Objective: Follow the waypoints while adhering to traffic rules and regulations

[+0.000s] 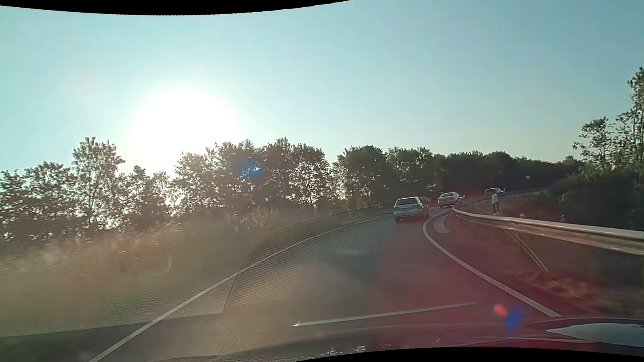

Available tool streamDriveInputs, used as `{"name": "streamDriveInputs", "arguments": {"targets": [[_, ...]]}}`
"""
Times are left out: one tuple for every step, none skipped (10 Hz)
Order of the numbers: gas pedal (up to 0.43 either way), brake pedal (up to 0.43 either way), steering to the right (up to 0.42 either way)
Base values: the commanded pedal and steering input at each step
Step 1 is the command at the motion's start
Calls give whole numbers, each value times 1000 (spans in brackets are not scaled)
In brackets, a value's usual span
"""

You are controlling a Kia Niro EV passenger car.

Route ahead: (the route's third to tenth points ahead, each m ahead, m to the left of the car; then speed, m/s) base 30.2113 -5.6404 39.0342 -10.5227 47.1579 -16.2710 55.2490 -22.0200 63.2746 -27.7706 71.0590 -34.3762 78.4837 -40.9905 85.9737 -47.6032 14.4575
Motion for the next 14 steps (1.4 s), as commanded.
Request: {"name": "streamDriveInputs", "arguments": {"targets": [[240, 0, 63], [240, 0, 70], [240, 0, 72], [240, 0, 72], [240, 0, 72], [240, 0, 73], [240, 0, 73], [240, 0, 74], [240, 0, 74], [248, 0, 74], [260, 0, 74], [268, 0, 74], [280, 0, 74], [287, 0, 74]]}}
